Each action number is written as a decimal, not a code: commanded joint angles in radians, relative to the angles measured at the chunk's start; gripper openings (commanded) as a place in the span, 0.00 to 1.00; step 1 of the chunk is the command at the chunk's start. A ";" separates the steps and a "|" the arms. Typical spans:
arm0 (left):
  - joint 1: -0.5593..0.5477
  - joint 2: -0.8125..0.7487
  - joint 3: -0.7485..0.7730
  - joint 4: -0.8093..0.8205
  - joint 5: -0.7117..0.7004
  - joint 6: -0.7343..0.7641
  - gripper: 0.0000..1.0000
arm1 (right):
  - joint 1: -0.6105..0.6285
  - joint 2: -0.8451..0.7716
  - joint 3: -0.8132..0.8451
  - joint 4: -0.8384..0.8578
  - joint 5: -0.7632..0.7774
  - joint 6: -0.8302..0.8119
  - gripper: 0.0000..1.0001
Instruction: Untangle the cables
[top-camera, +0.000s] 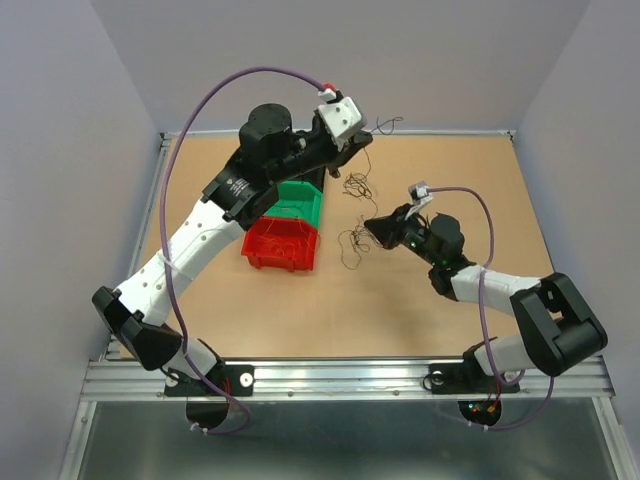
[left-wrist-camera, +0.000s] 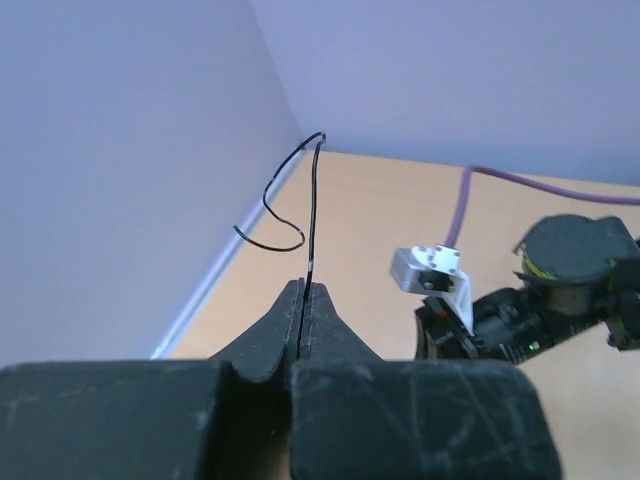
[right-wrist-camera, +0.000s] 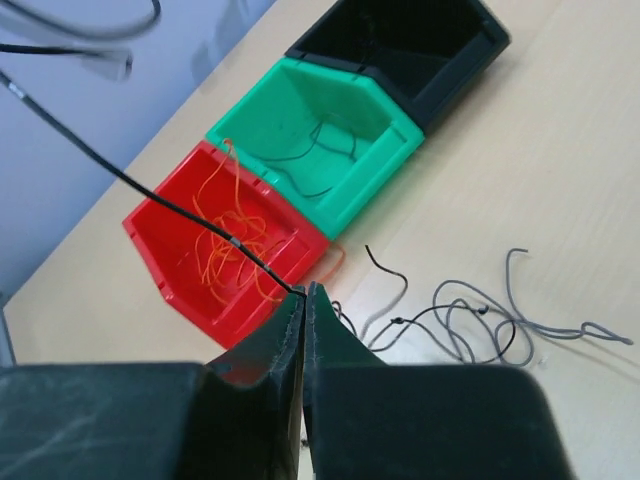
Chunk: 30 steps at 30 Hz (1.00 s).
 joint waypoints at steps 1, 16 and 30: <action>-0.001 -0.023 0.091 -0.009 -0.116 0.014 0.00 | 0.003 -0.040 -0.032 0.086 0.224 0.047 0.01; 0.310 -0.251 -0.079 0.282 -0.558 -0.120 0.00 | -0.236 -0.170 -0.288 0.011 0.660 0.446 0.01; 0.445 -0.425 -0.277 0.479 -0.797 0.012 0.00 | -0.264 -0.324 -0.355 -0.119 0.843 0.535 0.01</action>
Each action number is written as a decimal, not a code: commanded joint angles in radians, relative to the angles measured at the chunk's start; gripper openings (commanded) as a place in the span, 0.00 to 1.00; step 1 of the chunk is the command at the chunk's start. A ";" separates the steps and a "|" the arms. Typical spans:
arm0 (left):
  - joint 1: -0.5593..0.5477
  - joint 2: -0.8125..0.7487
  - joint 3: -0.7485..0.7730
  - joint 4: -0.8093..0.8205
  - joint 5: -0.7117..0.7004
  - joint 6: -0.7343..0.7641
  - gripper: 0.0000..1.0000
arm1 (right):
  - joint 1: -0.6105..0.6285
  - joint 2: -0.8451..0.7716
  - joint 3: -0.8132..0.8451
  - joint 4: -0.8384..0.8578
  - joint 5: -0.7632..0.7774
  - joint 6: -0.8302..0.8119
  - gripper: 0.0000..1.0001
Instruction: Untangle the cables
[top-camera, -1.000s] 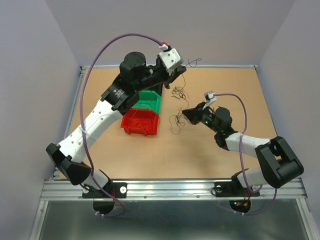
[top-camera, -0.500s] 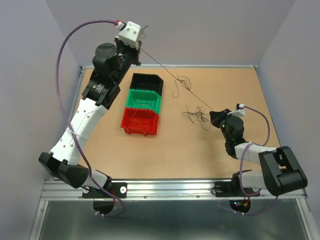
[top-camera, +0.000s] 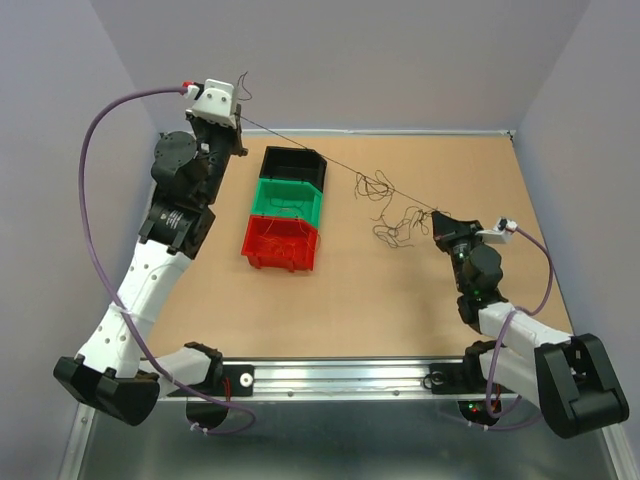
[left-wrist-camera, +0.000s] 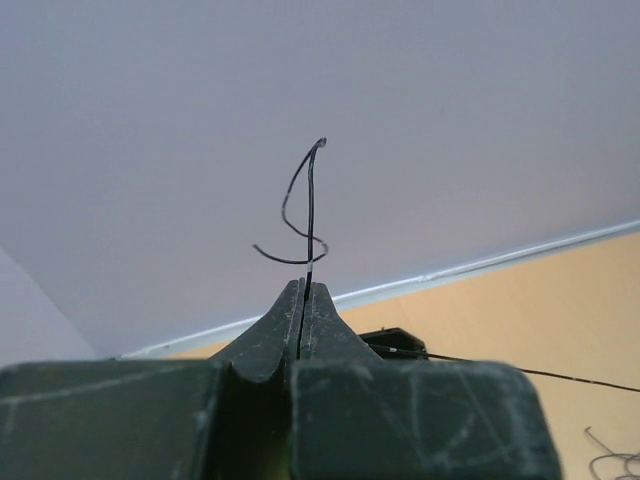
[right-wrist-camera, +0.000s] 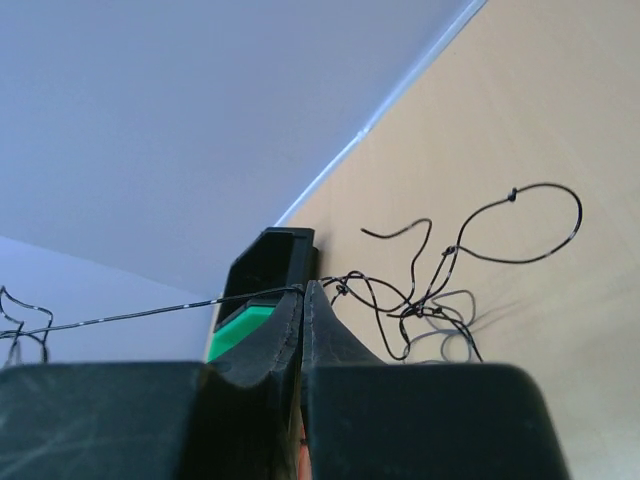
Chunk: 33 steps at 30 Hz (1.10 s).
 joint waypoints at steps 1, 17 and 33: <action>0.142 -0.103 0.049 0.276 -0.261 0.110 0.00 | -0.042 -0.001 -0.067 -0.149 0.239 0.007 0.01; 0.321 -0.116 0.080 0.244 0.056 0.109 0.00 | -0.055 -0.003 -0.042 -0.109 0.065 -0.127 0.01; 0.185 -0.140 0.061 0.198 0.664 -0.126 0.00 | -0.039 0.062 0.073 0.239 -0.702 -0.390 0.89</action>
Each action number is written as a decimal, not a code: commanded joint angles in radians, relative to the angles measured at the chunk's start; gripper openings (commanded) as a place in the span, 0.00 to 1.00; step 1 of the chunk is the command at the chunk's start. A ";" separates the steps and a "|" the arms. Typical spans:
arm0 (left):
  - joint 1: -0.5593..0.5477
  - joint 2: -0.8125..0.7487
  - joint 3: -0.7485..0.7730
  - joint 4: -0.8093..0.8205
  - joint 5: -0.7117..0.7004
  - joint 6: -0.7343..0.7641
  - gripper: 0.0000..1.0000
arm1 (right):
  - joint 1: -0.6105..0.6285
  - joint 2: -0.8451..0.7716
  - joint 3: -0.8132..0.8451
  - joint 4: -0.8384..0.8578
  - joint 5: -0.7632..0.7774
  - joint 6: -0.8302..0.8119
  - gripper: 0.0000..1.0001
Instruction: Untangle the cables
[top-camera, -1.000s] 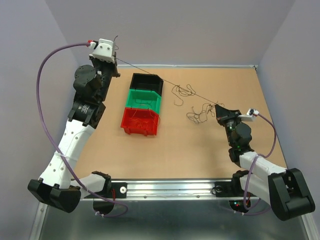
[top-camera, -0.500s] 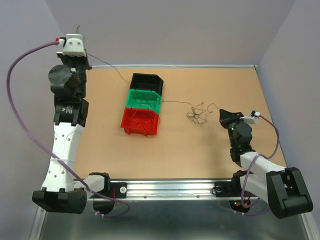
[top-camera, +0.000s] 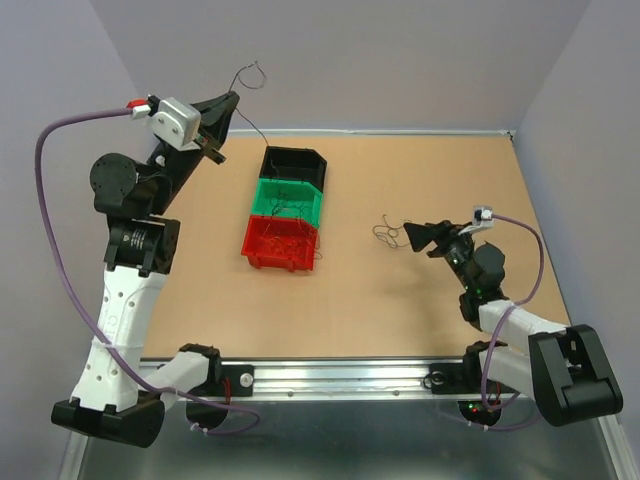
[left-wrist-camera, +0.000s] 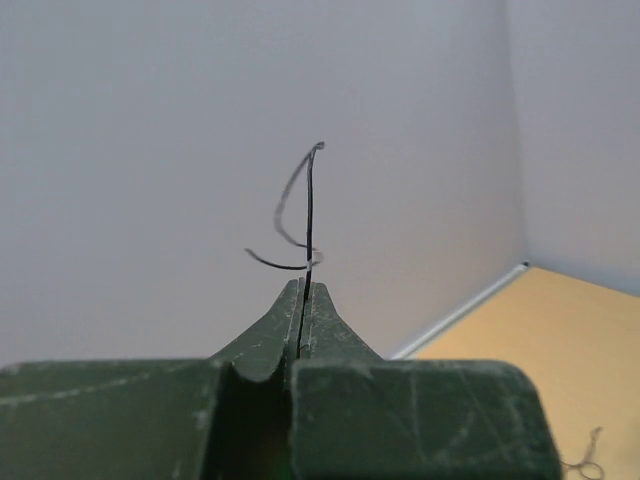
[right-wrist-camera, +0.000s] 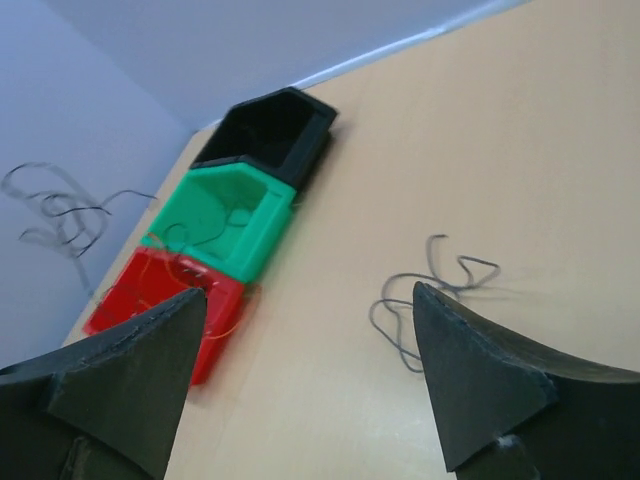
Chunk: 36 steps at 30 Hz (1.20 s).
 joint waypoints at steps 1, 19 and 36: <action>-0.016 -0.031 0.060 0.037 0.076 -0.056 0.00 | 0.023 0.036 0.106 0.189 -0.304 -0.065 0.92; -0.245 0.073 0.167 0.023 0.172 -0.244 0.00 | 0.281 0.179 0.483 0.341 -0.616 -0.165 0.97; -0.453 0.303 0.436 -0.187 -0.026 -0.051 0.00 | 0.344 0.499 0.732 0.342 -0.586 -0.131 0.58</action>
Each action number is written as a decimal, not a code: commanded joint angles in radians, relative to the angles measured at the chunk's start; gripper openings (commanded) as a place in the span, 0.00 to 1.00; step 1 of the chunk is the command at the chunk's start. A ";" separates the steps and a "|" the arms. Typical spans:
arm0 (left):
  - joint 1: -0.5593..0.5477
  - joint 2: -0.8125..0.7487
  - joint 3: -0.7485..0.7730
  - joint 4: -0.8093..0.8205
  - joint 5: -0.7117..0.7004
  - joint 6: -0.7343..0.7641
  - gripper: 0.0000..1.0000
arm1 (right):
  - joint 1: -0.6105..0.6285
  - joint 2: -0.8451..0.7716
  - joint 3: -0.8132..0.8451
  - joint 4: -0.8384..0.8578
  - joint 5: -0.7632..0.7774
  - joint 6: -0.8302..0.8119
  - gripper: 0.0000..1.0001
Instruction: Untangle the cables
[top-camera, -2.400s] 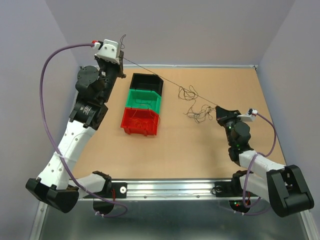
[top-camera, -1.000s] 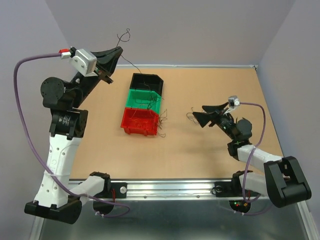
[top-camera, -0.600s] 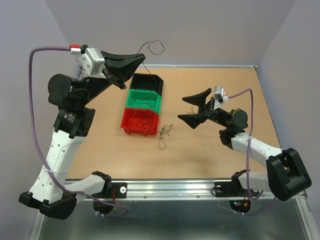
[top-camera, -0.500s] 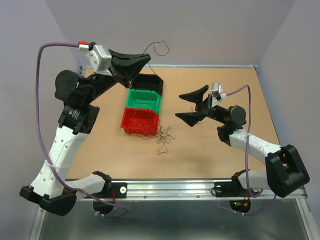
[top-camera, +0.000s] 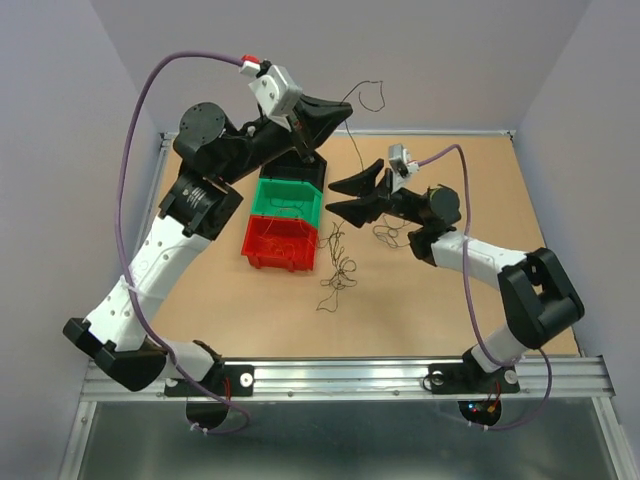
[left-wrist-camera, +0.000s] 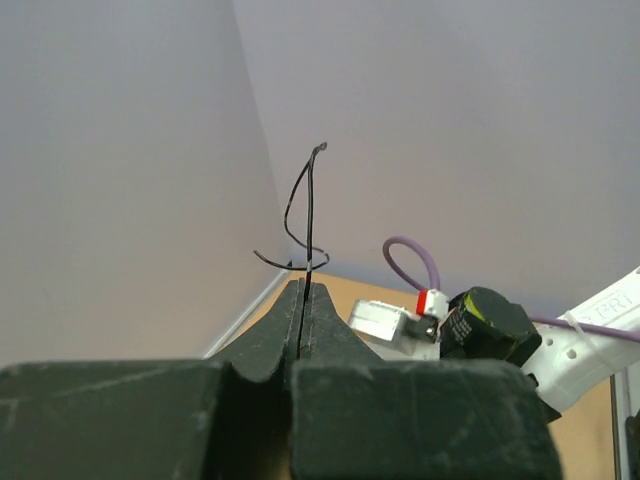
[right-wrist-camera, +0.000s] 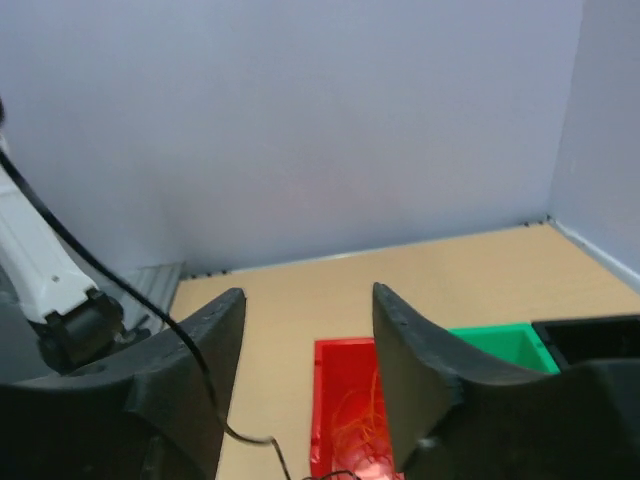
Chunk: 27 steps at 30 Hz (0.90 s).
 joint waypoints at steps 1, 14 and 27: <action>-0.004 0.053 0.184 -0.043 -0.064 0.065 0.00 | 0.007 0.076 0.036 0.044 0.026 -0.001 0.50; -0.006 0.276 0.768 -0.101 -0.333 0.264 0.00 | 0.007 0.294 -0.211 0.061 0.349 0.046 0.15; 0.016 0.241 0.711 0.213 -0.936 0.536 0.00 | -0.101 0.292 -0.510 0.040 0.684 0.155 0.17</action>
